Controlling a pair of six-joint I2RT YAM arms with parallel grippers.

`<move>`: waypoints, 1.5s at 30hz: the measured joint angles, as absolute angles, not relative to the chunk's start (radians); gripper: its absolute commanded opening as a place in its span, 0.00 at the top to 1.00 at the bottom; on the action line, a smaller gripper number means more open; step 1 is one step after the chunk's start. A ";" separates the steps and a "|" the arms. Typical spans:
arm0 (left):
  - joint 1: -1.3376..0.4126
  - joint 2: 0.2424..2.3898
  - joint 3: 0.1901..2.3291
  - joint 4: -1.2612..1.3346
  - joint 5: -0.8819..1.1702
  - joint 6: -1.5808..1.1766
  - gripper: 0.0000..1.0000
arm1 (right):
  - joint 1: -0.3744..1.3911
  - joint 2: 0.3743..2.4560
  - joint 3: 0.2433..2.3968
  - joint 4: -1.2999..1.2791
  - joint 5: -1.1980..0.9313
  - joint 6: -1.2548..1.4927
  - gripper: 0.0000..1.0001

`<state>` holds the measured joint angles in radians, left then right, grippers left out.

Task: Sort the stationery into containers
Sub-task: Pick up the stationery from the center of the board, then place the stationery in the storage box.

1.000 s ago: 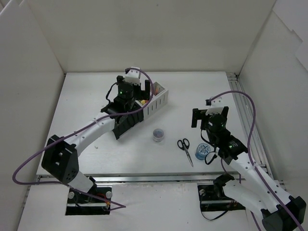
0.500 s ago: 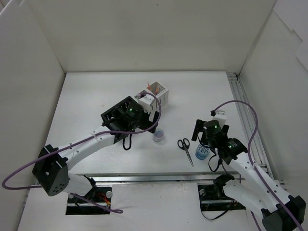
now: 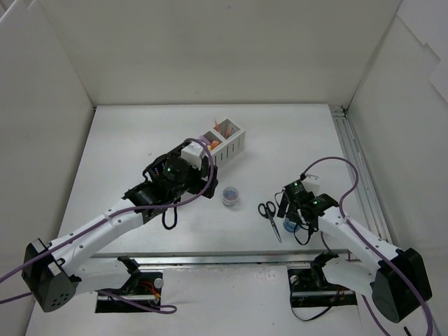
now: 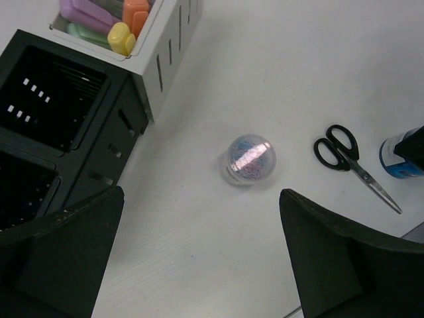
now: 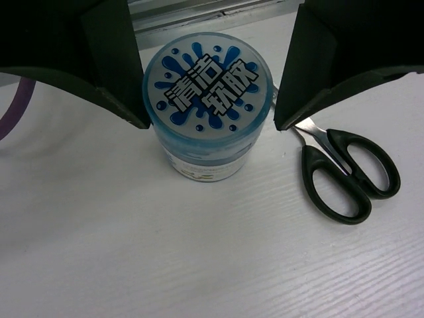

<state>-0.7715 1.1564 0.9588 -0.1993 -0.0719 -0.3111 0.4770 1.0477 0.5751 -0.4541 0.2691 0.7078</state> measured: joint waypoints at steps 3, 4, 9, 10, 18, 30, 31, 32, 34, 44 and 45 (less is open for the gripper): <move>-0.772 1.124 0.938 -0.206 -0.111 -0.316 0.01 | 0.477 1.047 0.569 -0.464 0.259 0.718 0.45; -0.772 1.119 0.933 -0.214 -0.126 -0.319 0.01 | 0.477 1.047 0.569 -0.467 0.255 0.720 0.55; -0.772 1.103 0.903 -0.237 -0.191 -0.328 0.01 | 0.477 1.015 0.564 -0.481 0.230 0.719 0.86; -0.772 1.097 0.897 -0.244 -0.200 -0.329 0.01 | 0.477 1.005 0.565 -0.484 0.225 0.701 0.87; -0.747 0.989 0.885 -0.267 -0.263 -0.364 0.01 | 0.537 0.918 0.762 -0.496 0.193 0.442 0.93; -0.661 0.828 0.876 -0.493 -0.369 -0.594 0.00 | 0.754 1.396 1.246 -0.170 -0.016 0.065 0.95; -0.648 0.809 0.870 -0.521 -0.381 -0.621 0.00 | 0.768 1.464 1.305 -0.154 -0.031 0.042 0.95; -0.633 0.792 0.863 -0.550 -0.396 -0.651 0.01 | 0.783 1.527 1.363 -0.148 -0.042 0.021 0.95; -0.604 0.759 0.845 -0.603 -0.420 -0.707 0.01 | 0.804 1.637 1.477 -0.135 -0.059 -0.012 0.95; -0.405 0.727 0.779 -0.661 -0.372 -0.793 0.01 | 0.871 1.942 1.786 -0.116 -0.020 -0.114 0.95; -0.388 0.733 0.778 -0.657 -0.358 -0.793 0.01 | 0.871 1.964 1.806 -0.118 -0.007 -0.121 0.95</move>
<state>-0.3882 0.7334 0.7780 -0.6575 -0.3584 -0.7929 0.8715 1.9644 1.8057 -0.1177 -0.0074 -0.1211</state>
